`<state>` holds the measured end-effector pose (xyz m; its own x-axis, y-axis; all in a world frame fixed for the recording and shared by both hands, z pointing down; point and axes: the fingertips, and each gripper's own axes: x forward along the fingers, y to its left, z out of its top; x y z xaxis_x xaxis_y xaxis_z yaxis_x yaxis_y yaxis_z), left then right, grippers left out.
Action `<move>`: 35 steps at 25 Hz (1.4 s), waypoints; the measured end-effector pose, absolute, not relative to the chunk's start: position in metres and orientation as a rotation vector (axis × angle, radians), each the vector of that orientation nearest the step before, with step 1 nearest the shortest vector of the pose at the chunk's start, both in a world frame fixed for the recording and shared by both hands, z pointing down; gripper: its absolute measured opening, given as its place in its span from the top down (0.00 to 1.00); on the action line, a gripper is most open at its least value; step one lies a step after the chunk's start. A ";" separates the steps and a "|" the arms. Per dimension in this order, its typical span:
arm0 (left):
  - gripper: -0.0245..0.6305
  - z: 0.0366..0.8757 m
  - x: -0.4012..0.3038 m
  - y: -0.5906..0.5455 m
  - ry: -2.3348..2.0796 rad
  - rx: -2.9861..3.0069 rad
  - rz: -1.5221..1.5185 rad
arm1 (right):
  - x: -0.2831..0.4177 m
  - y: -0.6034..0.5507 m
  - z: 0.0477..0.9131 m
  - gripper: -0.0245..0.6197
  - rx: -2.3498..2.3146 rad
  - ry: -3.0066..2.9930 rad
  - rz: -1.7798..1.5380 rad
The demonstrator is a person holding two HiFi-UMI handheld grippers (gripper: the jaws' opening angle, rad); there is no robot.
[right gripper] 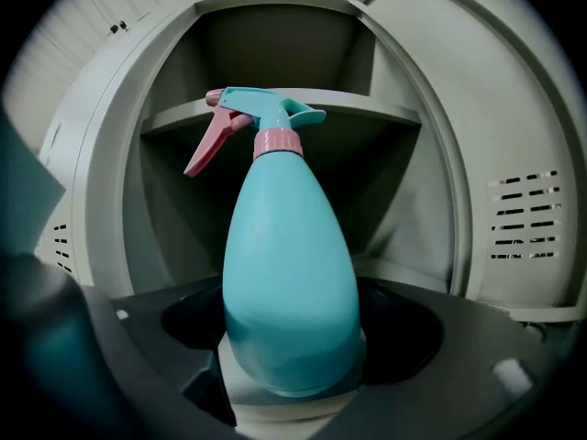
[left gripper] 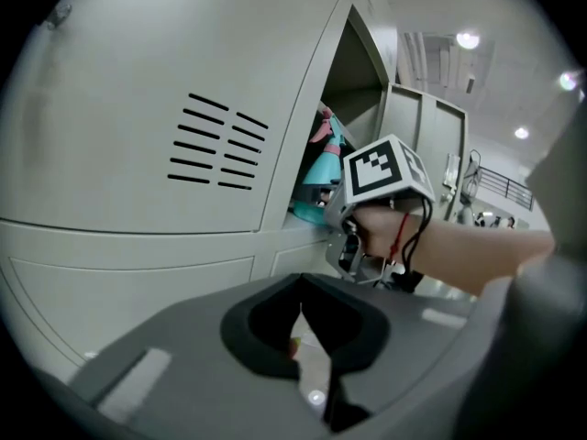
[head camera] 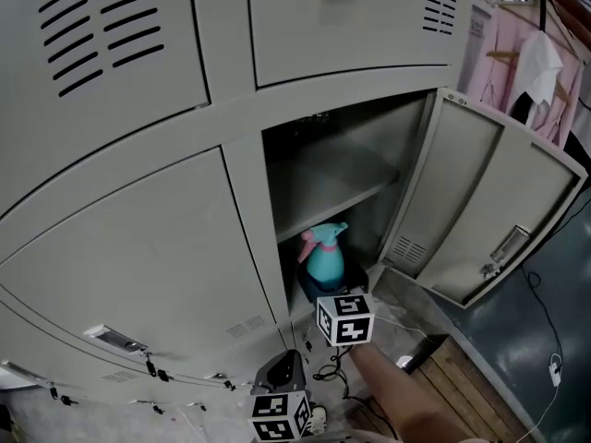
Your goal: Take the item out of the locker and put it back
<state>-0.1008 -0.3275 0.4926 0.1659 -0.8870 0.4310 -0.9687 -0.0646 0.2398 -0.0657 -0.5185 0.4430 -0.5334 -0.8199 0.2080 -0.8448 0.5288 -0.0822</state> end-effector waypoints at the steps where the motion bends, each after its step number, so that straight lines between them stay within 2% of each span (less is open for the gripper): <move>1: 0.95 0.493 -0.100 -0.327 -1.749 1.984 0.232 | -0.066 -0.519 0.443 0.31 1.440 -2.626 0.254; 4: 0.95 0.493 -0.098 -0.324 -1.744 1.987 0.231 | -0.065 -0.516 0.441 0.31 1.434 -2.649 0.244; 7: 0.95 0.492 -0.097 -0.318 -1.742 1.986 0.236 | -0.061 -0.504 0.428 0.26 1.421 -2.689 0.210; 12: 0.95 0.488 -0.089 -0.301 -1.742 1.996 0.237 | -0.038 -0.450 0.418 0.28 1.397 -2.701 0.223; 14: 0.95 0.487 -0.084 -0.294 -1.738 2.008 0.237 | -0.027 -0.417 0.426 0.40 1.365 -2.681 0.243; 17: 0.95 0.483 -0.075 -0.280 -1.735 2.030 0.240 | -0.007 -0.366 0.443 0.81 1.329 -2.630 0.270; 19: 0.95 0.480 -0.067 -0.271 -1.732 2.051 0.241 | 0.005 -0.335 0.452 0.95 1.316 -2.613 0.268; 26: 0.95 0.479 -0.046 -0.239 -1.701 2.101 0.260 | 0.021 -0.257 0.479 0.96 1.258 -2.620 0.478; 35: 0.95 0.478 -0.032 -0.210 -1.685 2.113 0.259 | 0.035 -0.222 0.479 0.97 1.262 -2.598 0.485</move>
